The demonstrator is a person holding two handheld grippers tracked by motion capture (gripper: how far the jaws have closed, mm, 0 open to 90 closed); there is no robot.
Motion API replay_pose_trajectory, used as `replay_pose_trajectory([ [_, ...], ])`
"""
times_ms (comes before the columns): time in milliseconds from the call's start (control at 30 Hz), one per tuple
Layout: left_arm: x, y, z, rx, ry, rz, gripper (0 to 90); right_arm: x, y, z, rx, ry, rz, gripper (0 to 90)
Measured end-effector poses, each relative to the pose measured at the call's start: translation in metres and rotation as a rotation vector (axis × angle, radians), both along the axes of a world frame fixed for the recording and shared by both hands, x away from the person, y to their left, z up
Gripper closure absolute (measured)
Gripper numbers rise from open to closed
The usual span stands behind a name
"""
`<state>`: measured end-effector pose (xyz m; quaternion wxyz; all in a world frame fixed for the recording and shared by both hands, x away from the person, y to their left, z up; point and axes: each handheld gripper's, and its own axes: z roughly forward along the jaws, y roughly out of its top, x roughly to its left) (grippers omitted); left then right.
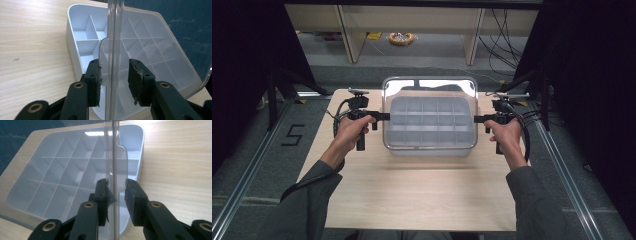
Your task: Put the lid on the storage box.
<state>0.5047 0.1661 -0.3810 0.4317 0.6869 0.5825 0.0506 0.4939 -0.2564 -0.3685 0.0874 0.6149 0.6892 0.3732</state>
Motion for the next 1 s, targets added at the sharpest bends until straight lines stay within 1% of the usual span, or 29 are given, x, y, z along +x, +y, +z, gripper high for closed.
replay_pose_trajectory([
  [33,0.005,-0.001,-0.001,-0.002,0.004,0.01,61.9,0.004,-0.001,-0.001,-0.012,-0.014,0.008,73.2],
  [67,0.005,-0.001,-0.001,-0.002,0.004,0.01,61.8,0.004,-0.001,-0.001,-0.012,-0.014,0.008,73.2],
  [100,0.009,-0.003,-0.001,0.003,0.009,0.012,61.8,0.008,-0.002,-0.002,-0.026,-0.027,0.009,73.1],
  [133,0.011,-0.004,-0.002,0.007,0.011,0.017,61.4,0.013,0.0,-0.003,-0.006,0.02,-0.013,72.7],
  [167,0.013,-0.005,-0.002,0.013,0.012,0.02,61.4,0.013,0.0,-0.003,-0.006,0.02,-0.013,72.7],
  [200,0.015,-0.007,-0.004,0.015,0.018,0.023,61.3,0.018,-0.002,-0.006,-0.033,0.034,0.002,71.7],
  [233,0.016,-0.008,-0.005,0.016,0.022,0.027,61.3,0.018,-0.002,-0.006,-0.033,0.034,0.002,71.7],
  [267,0.019,-0.012,-0.007,0.024,0.033,0.034,60.7,0.022,-0.001,-0.009,-0.027,0.048,-0.016,70.8],
  [300,0.019,-0.012,-0.007,0.024,0.033,0.034,60.1,0.024,-0.002,-0.01,-0.028,0.054,-0.014,70.6],
  [333,0.021,-0.014,-0.01,0.024,0.046,0.041,59.5,0.026,-0.002,-0.011,-0.025,0.061,-0.024,70.0],
  [367,0.021,-0.014,-0.01,0.024,0.046,0.041,59.2,0.026,-0.002,-0.011,-0.025,0.061,-0.024,70.0],
  [400,0.024,-0.014,-0.012,0.031,0.041,0.036,58.8,0.029,-0.001,-0.014,-0.006,0.088,-0.038,69.2],
  [433,0.026,-0.014,-0.016,0.023,0.052,0.051,58.6,0.031,-0.002,-0.016,-0.024,0.073,-0.022,68.4],
  [467,0.027,-0.014,-0.018,0.029,0.053,0.046,58.4,0.033,-0.002,-0.02,-0.008,0.053,-0.01,67.7],
  [500,0.027,-0.014,-0.018,0.029,0.053,0.046,57.7,0.033,-0.002,-0.02,-0.008,0.053,-0.01,67.7],
  [533,0.027,-0.016,-0.02,0.025,0.066,0.059,57.7,0.033,0.002,-0.02,0.013,0.085,-0.045,66.9],
  [567,0.029,-0.016,-0.024,0.029,0.063,0.053,56.4,0.036,0.001,-0.022,-0.025,0.106,-0.036,66.2],
  [600,0.029,-0.016,-0.024,0.029,0.063,0.053,56.1,0.036,0.001,-0.023,-0.006,0.127,-0.042,66.0],
  [633,0.029,-0.017,-0.025,0.021,0.075,0.069,56.1,0.036,0.001,-0.023,-0.006,0.127,-0.042,66.0],
  [667,0.03,-0.018,-0.027,0.023,0.076,0.068,55.9,0.039,-0.001,-0.025,-0.03,0.106,-0.026,65.5],
  [700,0.031,-0.018,-0.027,0.029,0.076,0.066,55.6,0.04,0.0,-0.026,-0.018,0.122,-0.034,64.8],
  [733,0.032,-0.019,-0.029,0.028,0.08,0.069,55.0,0.041,0.003,-0.027,0.0,0.15,-0.061,63.9],
  [767,0.032,-0.019,-0.029,0.028,0.08,0.069,54.8,0.041,0.003,-0.027,0.0,0.15,-0.061,63.9],
  [800,0.033,-0.02,-0.03,0.03,0.087,0.073,54.8,0.042,0.002,-0.03,0.001,0.129,-0.055,63.7],
  [833,0.034,-0.02,-0.032,0.03,0.09,0.075,54.2,0.043,0.003,-0.03,0.024,0.152,-0.076,63.6],
  [867,0.034,-0.021,-0.033,0.027,0.09,0.078,53.9,0.045,0.003,-0.032,0.014,0.143,-0.076,63.4],
  [900,0.036,-0.022,-0.036,0.025,0.103,0.086,53.4,0.045,0.003,-0.033,0.025,0.169,-0.082,62.7],
  [967,0.036,-0.022,-0.037,0.028,0.104,0.087,52.8,0.046,0.004,-0.035,0.029,0.159,-0.092,62.3],
  [1000,0.037,-0.023,-0.038,0.029,0.105,0.089,52.6,0.047,0.004,-0.036,0.019,0.164,-0.093,61.6],
])
